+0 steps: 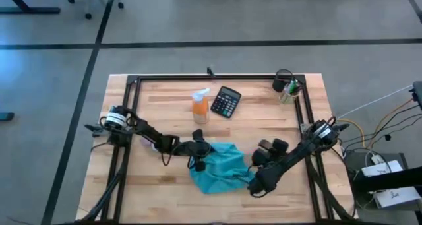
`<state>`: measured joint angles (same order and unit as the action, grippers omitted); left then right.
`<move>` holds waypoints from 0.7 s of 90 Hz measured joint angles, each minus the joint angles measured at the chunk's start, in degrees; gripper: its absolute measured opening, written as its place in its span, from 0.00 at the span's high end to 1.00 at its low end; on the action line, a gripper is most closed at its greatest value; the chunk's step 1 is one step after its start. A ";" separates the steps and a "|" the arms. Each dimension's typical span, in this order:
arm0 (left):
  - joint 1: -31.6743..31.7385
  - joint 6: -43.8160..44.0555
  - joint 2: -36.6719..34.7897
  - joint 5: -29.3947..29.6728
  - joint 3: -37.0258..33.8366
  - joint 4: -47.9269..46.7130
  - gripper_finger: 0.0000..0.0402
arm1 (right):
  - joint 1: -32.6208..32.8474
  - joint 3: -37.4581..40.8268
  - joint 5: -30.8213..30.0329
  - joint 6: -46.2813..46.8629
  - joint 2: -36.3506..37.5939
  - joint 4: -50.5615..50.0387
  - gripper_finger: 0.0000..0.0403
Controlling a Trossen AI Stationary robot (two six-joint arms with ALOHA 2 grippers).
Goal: Apply microfiber cloth
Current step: Wipe the front and back of the black cellphone with the blue microfiber cloth
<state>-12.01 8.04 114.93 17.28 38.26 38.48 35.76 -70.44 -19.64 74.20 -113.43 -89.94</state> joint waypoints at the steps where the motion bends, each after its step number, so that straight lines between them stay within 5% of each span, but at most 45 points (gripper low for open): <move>1: 0.00 -0.01 0.00 0.00 -0.02 0.07 1.00 | 0.03 0.57 0.13 0.74 0.06 0.04 0.98; 28: 0.02 -0.07 0.04 0.13 -0.15 0.87 1.00 | -1.33 11.62 10.51 8.99 1.67 6.16 0.95; 63: 0.07 -0.07 0.05 0.15 -0.15 0.98 1.00 | -6.71 16.64 8.92 10.02 9.17 11.80 0.92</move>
<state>-11.94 7.97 114.98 17.43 38.11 39.46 29.05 -53.80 -10.72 84.22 -104.26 -78.14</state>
